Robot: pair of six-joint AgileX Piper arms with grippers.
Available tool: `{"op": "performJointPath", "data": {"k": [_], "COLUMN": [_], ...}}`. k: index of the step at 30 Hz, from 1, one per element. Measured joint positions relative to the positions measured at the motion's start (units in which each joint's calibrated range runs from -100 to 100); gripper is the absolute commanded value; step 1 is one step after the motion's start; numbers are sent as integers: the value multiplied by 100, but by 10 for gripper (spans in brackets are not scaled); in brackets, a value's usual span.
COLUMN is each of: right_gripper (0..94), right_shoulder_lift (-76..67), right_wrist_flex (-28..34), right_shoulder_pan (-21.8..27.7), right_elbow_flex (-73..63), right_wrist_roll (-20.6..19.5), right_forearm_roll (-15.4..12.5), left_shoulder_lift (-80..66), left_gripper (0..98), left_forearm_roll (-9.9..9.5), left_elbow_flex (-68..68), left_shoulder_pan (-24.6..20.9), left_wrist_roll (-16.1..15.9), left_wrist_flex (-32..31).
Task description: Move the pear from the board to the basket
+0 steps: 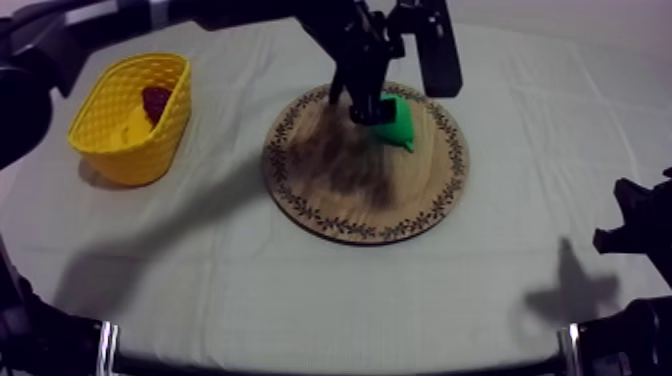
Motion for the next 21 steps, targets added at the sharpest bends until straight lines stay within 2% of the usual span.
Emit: {"op": "performJointPath", "data": {"k": [5, 14, 21], "right_gripper": [5, 5, 5], "right_shoulder_lift": [0, 0, 0], "right_wrist_flex": [0, 0, 7], "right_shoulder_pan": [0, 0, 0], "right_elbow_flex": [0, 0, 0], "right_wrist_roll": [0, 0, 0], "right_forearm_roll": [0, 0, 0], "left_shoulder_lift": [573, 1449, 1782], "left_gripper": [925, 890, 775], "left_forearm_roll": [-118, -590, -675], "left_elbow_flex": [-443, -1095, -1320], "left_shoulder_pan": [27, 81, 81], "left_wrist_roll": [-59, 180, 286], "left_wrist_flex": [-269, -198, -237]}}
